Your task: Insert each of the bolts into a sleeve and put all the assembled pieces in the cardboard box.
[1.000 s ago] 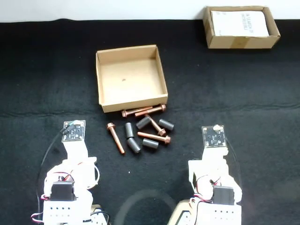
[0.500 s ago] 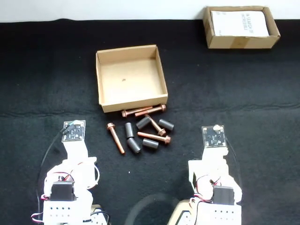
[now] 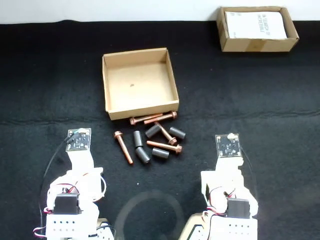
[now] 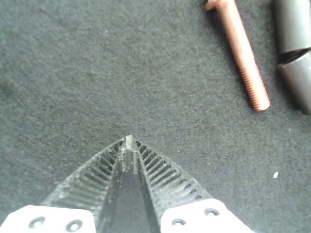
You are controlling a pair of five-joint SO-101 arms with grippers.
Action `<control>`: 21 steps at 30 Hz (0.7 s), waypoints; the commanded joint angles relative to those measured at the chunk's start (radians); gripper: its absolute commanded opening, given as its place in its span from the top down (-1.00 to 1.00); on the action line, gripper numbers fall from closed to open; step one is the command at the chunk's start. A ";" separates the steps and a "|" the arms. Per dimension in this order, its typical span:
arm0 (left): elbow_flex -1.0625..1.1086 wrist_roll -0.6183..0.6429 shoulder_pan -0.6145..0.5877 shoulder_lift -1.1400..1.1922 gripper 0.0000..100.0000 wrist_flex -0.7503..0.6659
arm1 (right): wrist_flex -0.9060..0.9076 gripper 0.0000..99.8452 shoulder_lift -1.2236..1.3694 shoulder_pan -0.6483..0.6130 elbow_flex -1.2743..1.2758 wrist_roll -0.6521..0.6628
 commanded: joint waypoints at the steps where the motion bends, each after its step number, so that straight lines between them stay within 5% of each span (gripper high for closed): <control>1: 0.013 -0.002 0.008 -0.005 0.98 0.003 | 0.001 0.98 0.005 0.007 0.108 -0.003; 21: -0.059 -0.006 -0.016 -0.008 0.98 -0.069 | 0.001 0.98 0.005 0.007 0.108 -0.003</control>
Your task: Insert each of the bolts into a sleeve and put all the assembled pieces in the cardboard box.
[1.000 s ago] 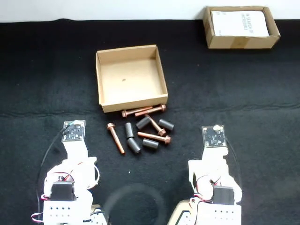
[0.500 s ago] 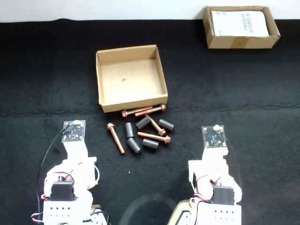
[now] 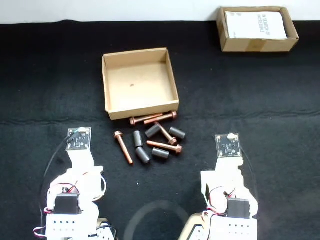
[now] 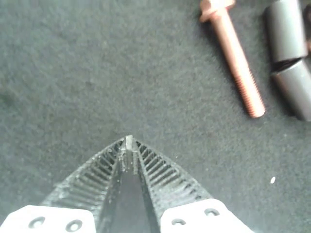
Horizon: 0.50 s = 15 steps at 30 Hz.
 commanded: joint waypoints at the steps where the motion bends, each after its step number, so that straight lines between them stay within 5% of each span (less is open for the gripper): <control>1: -0.093 -0.005 -0.044 -0.008 0.98 -0.025 | 0.001 0.98 0.005 0.007 0.108 -0.003; 9: -0.532 -0.003 -0.059 0.024 0.98 0.054 | -0.001 0.98 0.005 0.002 0.110 -0.005; 15: -0.915 0.017 -0.054 0.412 0.98 0.267 | -0.001 0.98 0.005 0.002 0.110 -0.006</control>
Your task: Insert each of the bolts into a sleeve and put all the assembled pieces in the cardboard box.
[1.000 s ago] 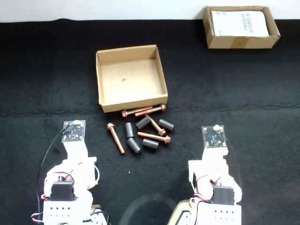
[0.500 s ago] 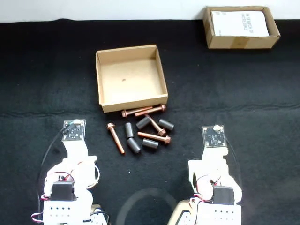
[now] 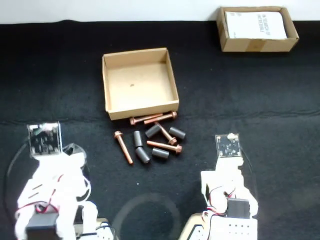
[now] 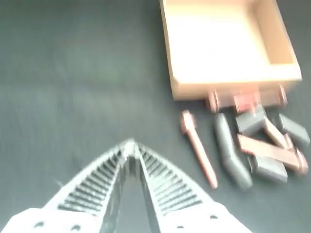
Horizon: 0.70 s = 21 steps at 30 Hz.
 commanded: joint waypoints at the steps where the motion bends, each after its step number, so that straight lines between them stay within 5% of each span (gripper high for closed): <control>1: -0.295 0.040 0.015 0.285 0.98 0.114 | -0.001 0.98 0.005 0.002 0.110 -0.005; 8: -0.662 0.169 0.024 0.789 0.98 0.267 | 0.001 0.98 0.005 -0.124 0.110 -0.003; 17: -0.581 0.292 0.062 1.001 0.98 0.270 | 0.028 0.97 0.015 -0.160 -0.216 -0.003; 21: -0.527 0.313 0.120 1.003 0.98 0.265 | 0.031 0.65 0.018 -0.160 -0.472 -0.003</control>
